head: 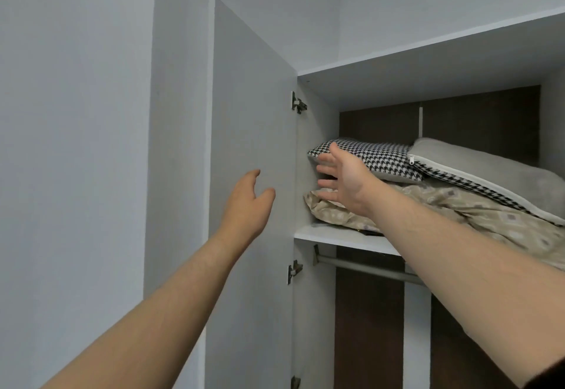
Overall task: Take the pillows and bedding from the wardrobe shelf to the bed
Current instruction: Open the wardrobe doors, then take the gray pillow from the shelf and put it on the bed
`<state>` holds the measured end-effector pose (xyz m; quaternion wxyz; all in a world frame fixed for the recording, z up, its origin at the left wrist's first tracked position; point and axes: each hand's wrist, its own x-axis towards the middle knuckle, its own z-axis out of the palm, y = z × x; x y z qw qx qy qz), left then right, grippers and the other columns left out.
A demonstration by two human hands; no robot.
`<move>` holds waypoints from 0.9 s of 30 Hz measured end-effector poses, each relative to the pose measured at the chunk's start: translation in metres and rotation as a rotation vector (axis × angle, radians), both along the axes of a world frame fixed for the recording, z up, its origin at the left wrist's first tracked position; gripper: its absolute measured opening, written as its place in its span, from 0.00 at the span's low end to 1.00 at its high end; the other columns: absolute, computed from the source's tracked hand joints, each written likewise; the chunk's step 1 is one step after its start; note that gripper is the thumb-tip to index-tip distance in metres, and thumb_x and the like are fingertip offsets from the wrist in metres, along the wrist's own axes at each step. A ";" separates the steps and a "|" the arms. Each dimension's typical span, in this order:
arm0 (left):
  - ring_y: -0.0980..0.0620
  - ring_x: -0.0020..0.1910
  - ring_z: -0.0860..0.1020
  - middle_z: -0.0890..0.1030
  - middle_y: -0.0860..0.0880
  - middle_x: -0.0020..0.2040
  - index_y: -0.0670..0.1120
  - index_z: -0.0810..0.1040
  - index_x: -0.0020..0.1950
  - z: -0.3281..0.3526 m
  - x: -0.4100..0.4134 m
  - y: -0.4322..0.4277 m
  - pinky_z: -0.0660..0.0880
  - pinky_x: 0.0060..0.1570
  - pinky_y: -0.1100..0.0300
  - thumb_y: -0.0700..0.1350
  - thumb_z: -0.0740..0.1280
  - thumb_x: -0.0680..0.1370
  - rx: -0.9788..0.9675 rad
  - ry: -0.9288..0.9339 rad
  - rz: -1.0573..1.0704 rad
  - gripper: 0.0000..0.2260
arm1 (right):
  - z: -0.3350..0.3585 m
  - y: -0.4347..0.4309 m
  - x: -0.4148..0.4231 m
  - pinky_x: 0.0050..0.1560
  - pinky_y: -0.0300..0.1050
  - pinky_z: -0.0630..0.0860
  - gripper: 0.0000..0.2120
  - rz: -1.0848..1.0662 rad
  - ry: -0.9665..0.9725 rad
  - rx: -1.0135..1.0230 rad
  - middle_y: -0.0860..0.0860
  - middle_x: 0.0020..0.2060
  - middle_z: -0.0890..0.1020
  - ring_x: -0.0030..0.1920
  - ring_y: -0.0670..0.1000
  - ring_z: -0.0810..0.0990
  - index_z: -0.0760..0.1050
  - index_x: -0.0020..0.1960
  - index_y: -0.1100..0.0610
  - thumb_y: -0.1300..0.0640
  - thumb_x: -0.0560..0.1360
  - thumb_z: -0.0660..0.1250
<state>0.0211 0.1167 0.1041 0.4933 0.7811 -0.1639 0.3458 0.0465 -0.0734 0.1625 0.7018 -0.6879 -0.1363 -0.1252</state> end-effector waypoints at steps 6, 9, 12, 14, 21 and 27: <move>0.49 0.74 0.63 0.66 0.48 0.75 0.47 0.64 0.75 0.007 -0.002 -0.068 0.61 0.69 0.54 0.45 0.60 0.79 0.013 -0.042 -0.071 0.24 | -0.012 -0.088 -0.039 0.62 0.57 0.72 0.25 -0.183 -0.025 0.056 0.56 0.70 0.71 0.66 0.60 0.70 0.68 0.71 0.54 0.41 0.80 0.54; 0.50 0.73 0.64 0.67 0.48 0.74 0.47 0.65 0.75 0.012 -0.002 -0.102 0.62 0.67 0.55 0.45 0.60 0.79 -0.020 -0.057 -0.138 0.23 | -0.018 -0.125 -0.057 0.62 0.56 0.72 0.25 -0.281 -0.046 0.067 0.55 0.68 0.72 0.63 0.58 0.71 0.67 0.72 0.55 0.43 0.81 0.54; 0.57 0.67 0.67 0.70 0.50 0.71 0.46 0.66 0.74 0.017 -0.003 -0.135 0.63 0.62 0.61 0.42 0.60 0.79 -0.087 -0.065 -0.287 0.22 | -0.022 -0.159 -0.075 0.59 0.54 0.73 0.24 -0.371 -0.046 0.091 0.54 0.64 0.74 0.61 0.56 0.73 0.68 0.71 0.55 0.44 0.81 0.55; 0.55 0.67 0.68 0.71 0.50 0.70 0.46 0.66 0.74 0.018 -0.001 -0.155 0.65 0.64 0.59 0.43 0.60 0.79 -0.116 -0.059 -0.354 0.22 | -0.024 -0.178 -0.085 0.58 0.53 0.74 0.23 -0.433 -0.044 0.107 0.54 0.62 0.75 0.59 0.55 0.74 0.71 0.69 0.56 0.44 0.80 0.55; 0.58 0.64 0.67 0.70 0.50 0.72 0.47 0.66 0.74 0.026 0.016 -0.225 0.64 0.65 0.58 0.44 0.60 0.79 -0.123 -0.099 -0.502 0.22 | -0.022 -0.227 -0.104 0.61 0.54 0.74 0.19 -0.614 -0.061 0.085 0.54 0.57 0.75 0.56 0.54 0.74 0.71 0.65 0.58 0.48 0.81 0.56; 0.61 0.62 0.68 0.72 0.54 0.69 0.46 0.67 0.74 0.028 0.054 -0.278 0.64 0.60 0.63 0.43 0.59 0.80 -0.124 -0.129 -0.640 0.21 | -0.035 -0.262 -0.085 0.65 0.53 0.70 0.10 -0.945 -0.231 -0.262 0.48 0.54 0.78 0.58 0.52 0.75 0.75 0.57 0.53 0.53 0.79 0.59</move>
